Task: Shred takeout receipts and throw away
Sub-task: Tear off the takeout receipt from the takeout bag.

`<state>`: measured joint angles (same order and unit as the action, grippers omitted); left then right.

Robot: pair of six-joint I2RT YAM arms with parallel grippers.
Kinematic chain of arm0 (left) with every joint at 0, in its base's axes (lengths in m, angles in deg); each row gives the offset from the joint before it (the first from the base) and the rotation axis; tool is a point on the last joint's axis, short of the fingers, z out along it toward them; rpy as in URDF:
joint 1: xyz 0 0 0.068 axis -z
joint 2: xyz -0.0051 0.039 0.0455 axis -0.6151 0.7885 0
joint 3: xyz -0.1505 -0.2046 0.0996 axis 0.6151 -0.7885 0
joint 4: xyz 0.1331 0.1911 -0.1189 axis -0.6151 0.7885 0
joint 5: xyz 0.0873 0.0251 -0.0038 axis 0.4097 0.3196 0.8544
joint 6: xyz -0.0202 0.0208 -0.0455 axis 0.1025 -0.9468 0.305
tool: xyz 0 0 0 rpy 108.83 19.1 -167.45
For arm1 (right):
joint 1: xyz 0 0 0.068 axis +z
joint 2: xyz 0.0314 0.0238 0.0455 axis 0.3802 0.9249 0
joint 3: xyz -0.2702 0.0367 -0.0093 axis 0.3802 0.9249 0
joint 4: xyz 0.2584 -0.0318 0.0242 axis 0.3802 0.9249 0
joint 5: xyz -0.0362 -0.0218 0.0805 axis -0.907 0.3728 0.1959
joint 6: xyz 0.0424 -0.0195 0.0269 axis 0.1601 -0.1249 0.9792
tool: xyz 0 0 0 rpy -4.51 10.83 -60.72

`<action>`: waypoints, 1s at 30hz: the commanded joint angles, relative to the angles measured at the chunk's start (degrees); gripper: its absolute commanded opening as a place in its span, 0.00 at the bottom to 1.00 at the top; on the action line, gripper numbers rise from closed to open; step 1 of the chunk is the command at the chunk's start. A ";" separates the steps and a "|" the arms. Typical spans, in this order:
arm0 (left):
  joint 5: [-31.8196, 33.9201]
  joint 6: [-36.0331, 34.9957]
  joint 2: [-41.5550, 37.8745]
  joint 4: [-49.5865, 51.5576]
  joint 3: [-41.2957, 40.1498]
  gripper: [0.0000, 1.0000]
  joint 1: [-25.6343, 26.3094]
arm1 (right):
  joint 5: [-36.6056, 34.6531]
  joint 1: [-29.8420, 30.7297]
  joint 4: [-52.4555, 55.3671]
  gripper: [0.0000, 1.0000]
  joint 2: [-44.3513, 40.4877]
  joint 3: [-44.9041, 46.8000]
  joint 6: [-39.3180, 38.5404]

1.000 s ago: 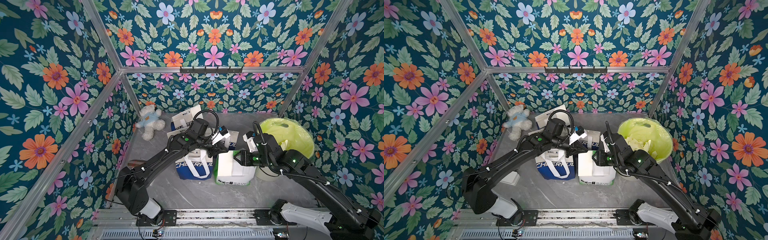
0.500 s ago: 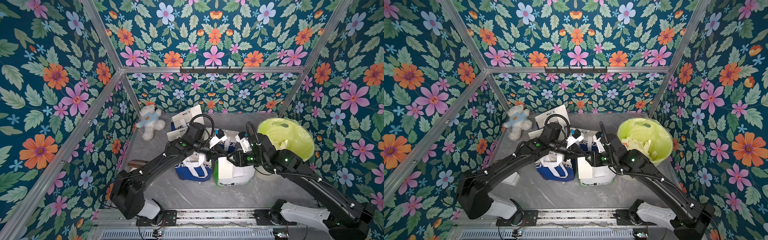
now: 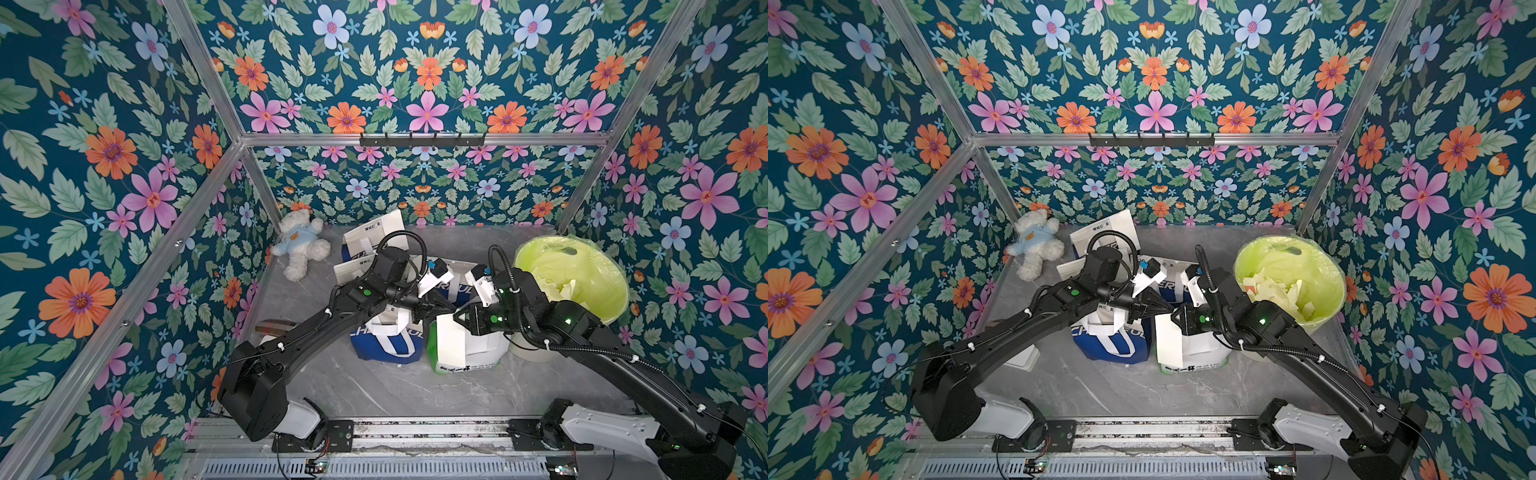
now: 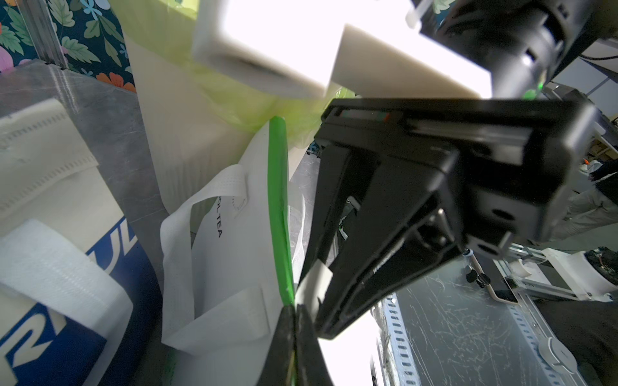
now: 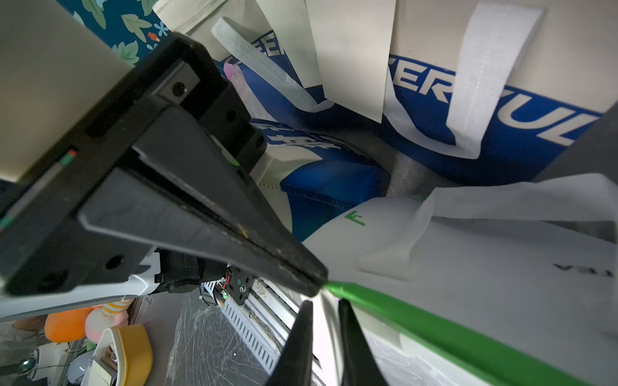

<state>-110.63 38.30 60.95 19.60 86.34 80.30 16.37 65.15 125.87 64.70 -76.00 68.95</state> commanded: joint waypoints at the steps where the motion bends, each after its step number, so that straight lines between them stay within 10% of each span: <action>1: -0.19 0.40 0.20 1.86 -0.31 0.00 0.06 | 0.21 0.17 -1.97 0.17 0.66 -0.18 -0.24; 19: 0.33 1.87 0.10 0.72 -0.43 0.02 0.09 | -1.70 0.20 -3.36 0.20 3.41 -0.31 -0.05; 23: 3.22 1.96 -1.08 0.24 -0.35 0.43 0.09 | -4.59 0.21 -3.12 0.02 2.95 -0.16 0.68; 25: 6.13 1.81 -3.45 -1.81 -1.66 0.96 0.10 | -6.03 0.24 -1.56 0.00 2.80 -0.72 0.77; 30: 22.38 -0.08 -15.44 -9.76 -9.75 0.99 -0.05 | -5.22 0.25 1.13 0.00 2.40 -2.35 -0.13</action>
<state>-98.46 39.98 49.43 15.60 79.52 80.41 12.28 65.31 125.74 67.52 -77.60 68.97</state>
